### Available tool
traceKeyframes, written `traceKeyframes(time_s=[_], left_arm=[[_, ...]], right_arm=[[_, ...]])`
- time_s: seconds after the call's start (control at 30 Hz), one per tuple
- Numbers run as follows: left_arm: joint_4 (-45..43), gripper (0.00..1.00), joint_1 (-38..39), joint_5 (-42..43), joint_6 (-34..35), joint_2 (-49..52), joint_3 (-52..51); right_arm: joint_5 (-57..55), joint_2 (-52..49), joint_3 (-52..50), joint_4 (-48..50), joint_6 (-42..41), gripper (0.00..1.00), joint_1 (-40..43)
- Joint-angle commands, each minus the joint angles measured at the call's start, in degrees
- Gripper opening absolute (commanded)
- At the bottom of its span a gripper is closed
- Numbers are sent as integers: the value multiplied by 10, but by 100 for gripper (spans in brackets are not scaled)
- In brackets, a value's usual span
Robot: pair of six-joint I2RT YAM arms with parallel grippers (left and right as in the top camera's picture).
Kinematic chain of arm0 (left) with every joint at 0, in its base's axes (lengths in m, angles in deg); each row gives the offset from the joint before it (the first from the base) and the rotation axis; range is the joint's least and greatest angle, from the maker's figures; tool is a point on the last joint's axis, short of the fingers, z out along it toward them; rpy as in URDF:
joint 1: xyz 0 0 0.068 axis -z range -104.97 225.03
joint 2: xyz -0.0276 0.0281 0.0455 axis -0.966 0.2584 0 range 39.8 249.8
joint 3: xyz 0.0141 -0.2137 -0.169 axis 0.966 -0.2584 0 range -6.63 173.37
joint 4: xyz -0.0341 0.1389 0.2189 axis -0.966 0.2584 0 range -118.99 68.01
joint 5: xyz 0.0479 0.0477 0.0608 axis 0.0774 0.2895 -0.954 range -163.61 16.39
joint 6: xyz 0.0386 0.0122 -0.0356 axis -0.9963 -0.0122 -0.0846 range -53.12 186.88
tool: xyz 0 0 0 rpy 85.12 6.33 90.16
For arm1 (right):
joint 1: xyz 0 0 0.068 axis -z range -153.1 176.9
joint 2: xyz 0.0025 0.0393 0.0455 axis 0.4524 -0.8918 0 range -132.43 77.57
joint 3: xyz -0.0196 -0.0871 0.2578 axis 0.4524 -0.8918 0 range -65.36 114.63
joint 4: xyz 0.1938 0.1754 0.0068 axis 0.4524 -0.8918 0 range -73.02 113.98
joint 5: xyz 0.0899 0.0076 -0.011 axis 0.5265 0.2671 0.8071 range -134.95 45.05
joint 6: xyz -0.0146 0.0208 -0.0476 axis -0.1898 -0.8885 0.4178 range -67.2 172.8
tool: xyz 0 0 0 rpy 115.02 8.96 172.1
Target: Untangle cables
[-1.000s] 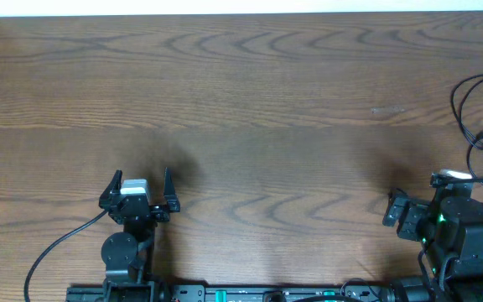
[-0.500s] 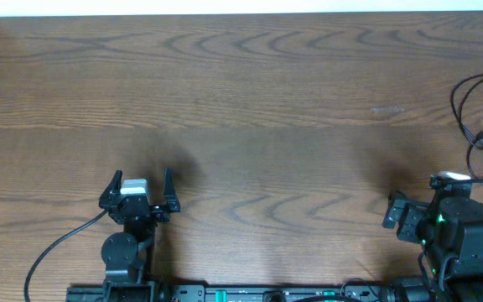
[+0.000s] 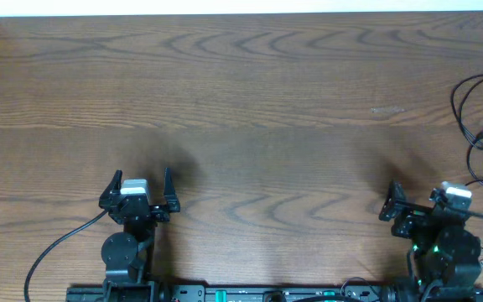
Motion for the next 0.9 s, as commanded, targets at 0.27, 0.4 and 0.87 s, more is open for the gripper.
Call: traceKeyframes(time_s=[0.27,0.4,0.87], left_arm=[[13,98,-1,-14,-8,-3,-16],[13,98,-1,-14,-8,-3,-16],[13,98,-1,-14,-8,-3,-16]], right_arm=[[19,58,-51,16,6,99,25],[19,58,-51,31,17,99,25],[44,58,-115,160,27,99,25]])
